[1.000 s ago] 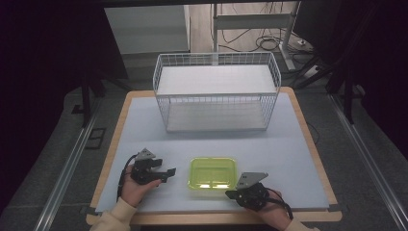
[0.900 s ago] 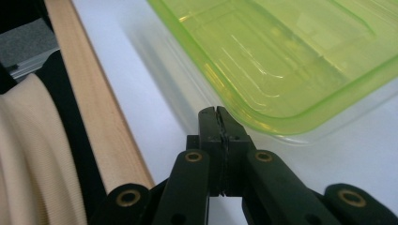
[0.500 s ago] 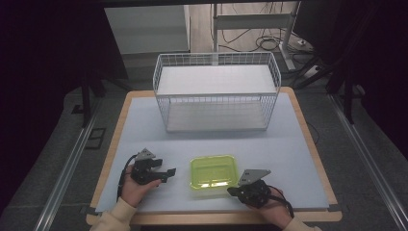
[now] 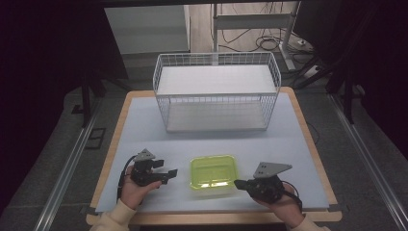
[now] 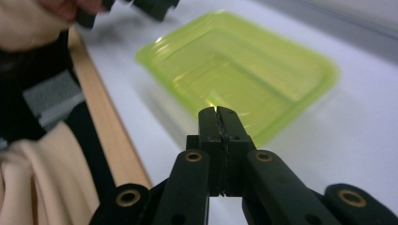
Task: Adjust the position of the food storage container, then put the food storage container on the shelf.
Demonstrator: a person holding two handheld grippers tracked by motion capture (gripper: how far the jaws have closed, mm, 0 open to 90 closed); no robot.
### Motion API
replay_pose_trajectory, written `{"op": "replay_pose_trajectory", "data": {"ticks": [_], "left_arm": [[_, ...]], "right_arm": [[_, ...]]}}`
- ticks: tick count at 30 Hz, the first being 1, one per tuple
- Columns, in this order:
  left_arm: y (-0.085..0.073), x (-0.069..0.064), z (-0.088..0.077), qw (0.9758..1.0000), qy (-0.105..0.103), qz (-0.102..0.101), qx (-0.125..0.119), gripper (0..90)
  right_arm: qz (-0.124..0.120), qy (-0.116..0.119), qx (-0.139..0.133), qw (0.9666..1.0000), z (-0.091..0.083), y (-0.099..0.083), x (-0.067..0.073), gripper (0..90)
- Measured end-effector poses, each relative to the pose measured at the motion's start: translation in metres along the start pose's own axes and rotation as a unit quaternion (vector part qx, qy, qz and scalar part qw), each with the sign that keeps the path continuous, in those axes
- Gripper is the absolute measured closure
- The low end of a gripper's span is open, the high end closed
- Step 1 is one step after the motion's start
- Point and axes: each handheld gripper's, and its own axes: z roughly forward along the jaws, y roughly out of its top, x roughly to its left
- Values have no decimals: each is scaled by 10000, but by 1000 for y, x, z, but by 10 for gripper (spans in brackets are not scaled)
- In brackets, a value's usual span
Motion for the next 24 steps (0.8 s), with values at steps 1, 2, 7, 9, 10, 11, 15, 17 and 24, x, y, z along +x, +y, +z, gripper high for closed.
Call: {"op": "replay_pose_trajectory", "data": {"ticks": [1,2,7,9,10,11,15,17,24], "left_arm": [[0,-1,-2,10000,0,6,-32,228],[1,-1,-3,10000,-4,8,-53,228],[3,-5,-5,10000,-57,-1,-78,228],[3,-5,-4,10000,-74,25,-60,228],[3,-5,-5,10000,-82,11,-48,228],[2,-6,-5,9999,-96,-30,-45,228],[3,-8,-9,9997,-193,-98,-91,229],[4,-10,-8,9995,-291,-128,-85,229],[6,-16,-7,9973,-672,-312,4,235]], "right_arm": [[182,-10,-136,9997,-4,0,-9,893],[182,-10,-136,9997,-4,0,-9,893],[427,-136,-205,9988,-8,-1,-24,893],[448,-142,-196,9987,-7,-1,-27,893],[467,-141,-185,9986,-7,-1,-27,891],[474,-144,-194,9986,-6,-1,-28,875],[620,-127,-257,9977,-3,-1,-32,685],[702,-122,-266,9971,-2,-1,-34,591],[1112,37,-162,9937,4,-2,-41,461]]}}
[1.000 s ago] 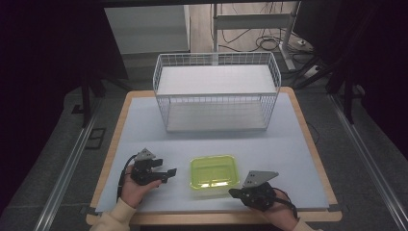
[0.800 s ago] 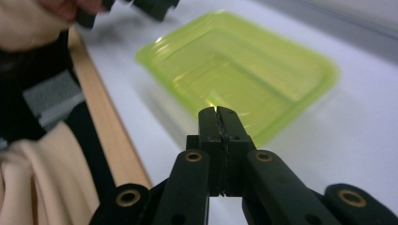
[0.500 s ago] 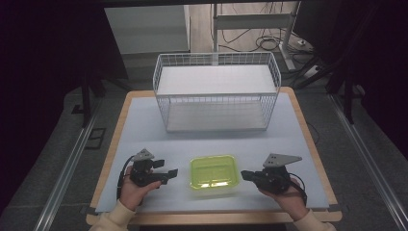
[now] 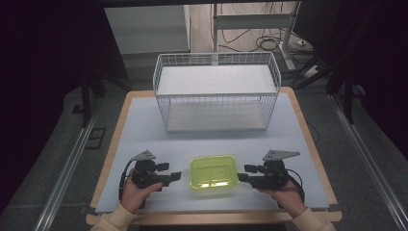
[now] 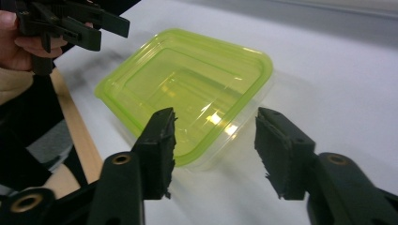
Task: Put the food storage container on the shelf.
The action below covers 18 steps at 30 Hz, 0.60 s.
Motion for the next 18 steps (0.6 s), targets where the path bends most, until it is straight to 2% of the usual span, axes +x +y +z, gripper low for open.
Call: {"op": "replay_pose_trajectory", "data": {"ticks": [2,8,10,13,14,18], "left_arm": [[0,0,2,9995,-188,-229,56,236],[-1,0,6,9987,-304,-372,178,236],[-1,1,7,9979,-380,-487,189,236],[-1,2,9,9969,-465,-604,213,237],[0,2,11,9966,-501,-613,242,238],[0,3,14,9957,-569,-675,288,239]], "right_arm": [[160,130,60,9998,4,1,-2,427],[298,113,87,9995,11,1,-5,365],[378,258,118,9989,15,3,-8,390],[458,347,119,9983,17,4,-10,394],[562,398,162,9975,20,5,-12,400],[698,411,194,9965,23,6,-15,422]]}}
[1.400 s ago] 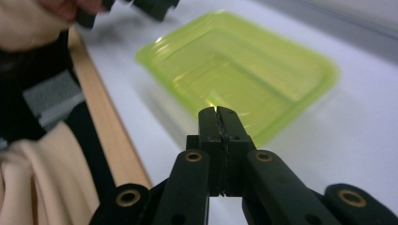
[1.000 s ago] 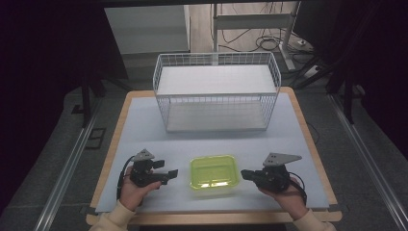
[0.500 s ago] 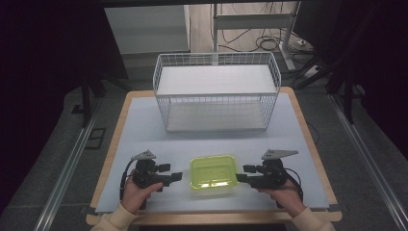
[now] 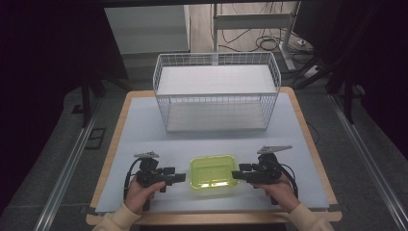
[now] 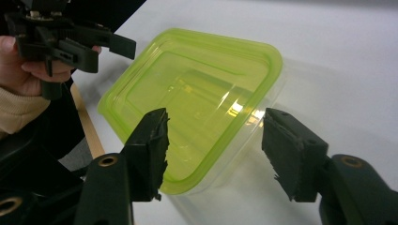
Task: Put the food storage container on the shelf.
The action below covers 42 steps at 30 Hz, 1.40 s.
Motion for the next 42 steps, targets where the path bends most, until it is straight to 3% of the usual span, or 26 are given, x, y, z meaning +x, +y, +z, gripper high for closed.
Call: {"op": "replay_pose_trajectory", "data": {"ticks": [8,19,22,31,33,34,42], "left_arm": [[5,4,11,9993,-226,-313,26,254],[9,4,24,9977,-420,-520,118,321],[9,4,27,9967,-554,-574,122,388],[9,5,31,9959,-602,-647,172,633],[9,5,32,9950,-700,-691,151,676],[10,3,31,9956,-678,-628,124,706],[10,0,24,9950,-780,-618,-68,773]], "right_arm": [[288,70,41,9996,3,3,-8,515],[586,164,137,9981,5,2,-17,602],[666,214,165,9974,7,1,-19,642],[934,451,189,9944,10,1,-24,681],[963,499,199,9939,11,1,-24,696],[974,528,225,9936,11,1,-24,703],[1167,722,138,9904,5,1,-23,773]]}}
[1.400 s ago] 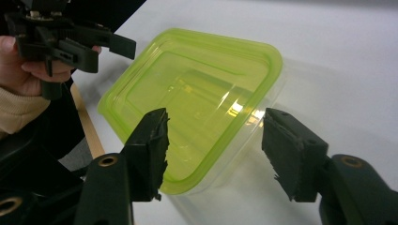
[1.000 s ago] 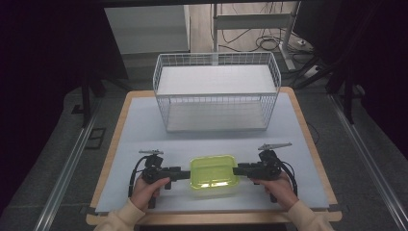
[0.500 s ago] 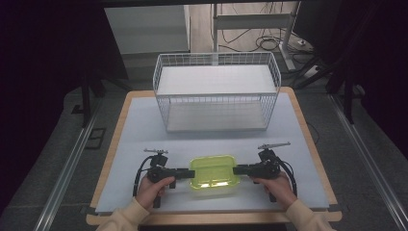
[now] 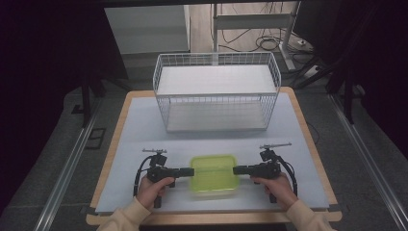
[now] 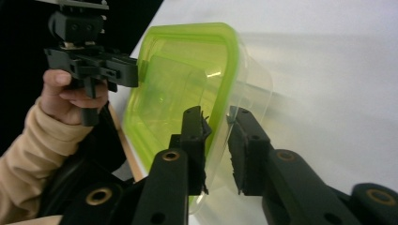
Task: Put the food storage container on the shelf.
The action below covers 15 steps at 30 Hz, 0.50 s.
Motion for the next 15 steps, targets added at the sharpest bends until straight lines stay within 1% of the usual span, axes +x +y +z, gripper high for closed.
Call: {"op": "replay_pose_trajectory", "data": {"ticks": [2,4,5,8,11,15], "left_arm": [[0,0,-2,10000,-40,19,-33,795],[0,-2,-4,9999,-45,40,-80,814],[0,-2,-4,9999,-29,83,-78,821],[0,-3,-5,9999,-57,93,-95,821],[1,-3,-6,9998,-109,133,-109,822],[1,-6,-8,9996,-118,205,-157,821]], "right_arm": [[41,64,-44,10000,-2,0,1,795],[68,132,-87,9999,-3,0,2,813],[79,184,-116,9997,-4,0,3,819],[49,169,-131,9998,-5,0,5,820],[61,227,-156,9996,-6,0,6,821],[-45,236,-247,9994,-9,1,9,822]]}}
